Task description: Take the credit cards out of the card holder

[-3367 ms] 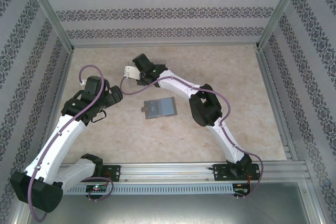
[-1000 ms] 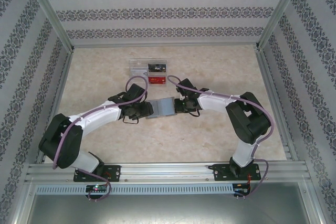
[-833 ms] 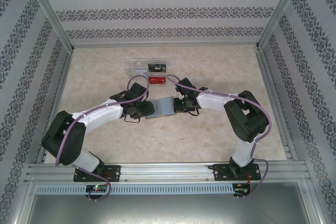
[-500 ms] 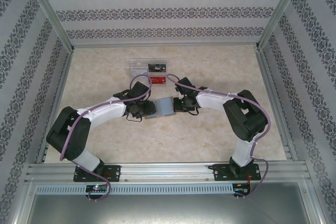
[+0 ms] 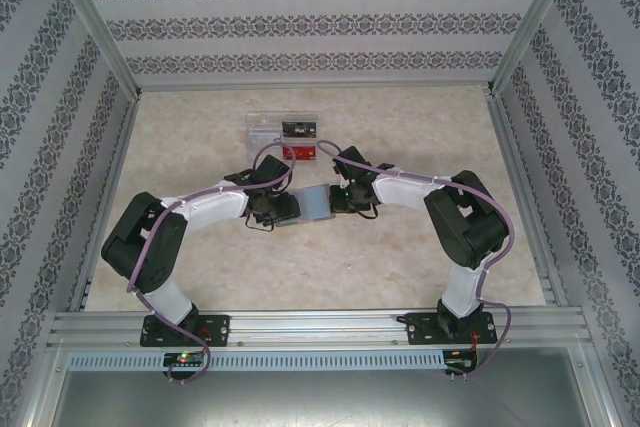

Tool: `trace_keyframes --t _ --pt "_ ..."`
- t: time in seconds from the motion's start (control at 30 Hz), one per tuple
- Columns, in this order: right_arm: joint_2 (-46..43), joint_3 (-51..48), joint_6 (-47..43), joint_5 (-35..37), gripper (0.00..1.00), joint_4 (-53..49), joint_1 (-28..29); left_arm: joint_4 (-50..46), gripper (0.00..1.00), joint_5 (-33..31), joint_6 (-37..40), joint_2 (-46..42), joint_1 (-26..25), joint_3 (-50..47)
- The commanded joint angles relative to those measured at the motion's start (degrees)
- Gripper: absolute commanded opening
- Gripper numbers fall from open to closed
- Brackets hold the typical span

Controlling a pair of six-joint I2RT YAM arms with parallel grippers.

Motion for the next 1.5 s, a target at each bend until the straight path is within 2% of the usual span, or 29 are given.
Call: trace_keyframes --t 0.0,0.23,0.5,0.6,0.73,0.83,1.47 --pt "2.15 1.15 0.95 -2.54 0.00 1.31 0.56 -0.86 0.45 1.16 1.13 1.51 -0.71 1.40" --pt "2.04 0.97 1.15 -2.46 0.00 1.22 0.67 4.24 0.45 5.45 0.92 0.72 -0.71 0.73" --pt "1.87 1.07 1.26 -2.54 0.00 1.28 0.76 5.54 0.45 6.94 1.16 -0.41 -0.71 1.66" --pt "1.77 1.06 1.34 -2.50 0.00 1.32 0.85 2.94 0.44 4.39 1.61 -1.48 -0.76 1.89" --pt "1.77 0.97 1.60 -2.37 0.00 1.40 1.11 -3.47 0.44 -3.83 1.95 -3.68 -0.45 1.69" --pt "1.94 1.06 1.71 -2.33 0.00 1.53 1.41 -6.13 0.43 -6.09 2.23 -3.46 0.21 1.41" --pt "2.22 1.30 1.86 -2.12 0.00 1.27 1.71 -2.46 0.43 0.90 3.35 3.53 0.31 3.10"
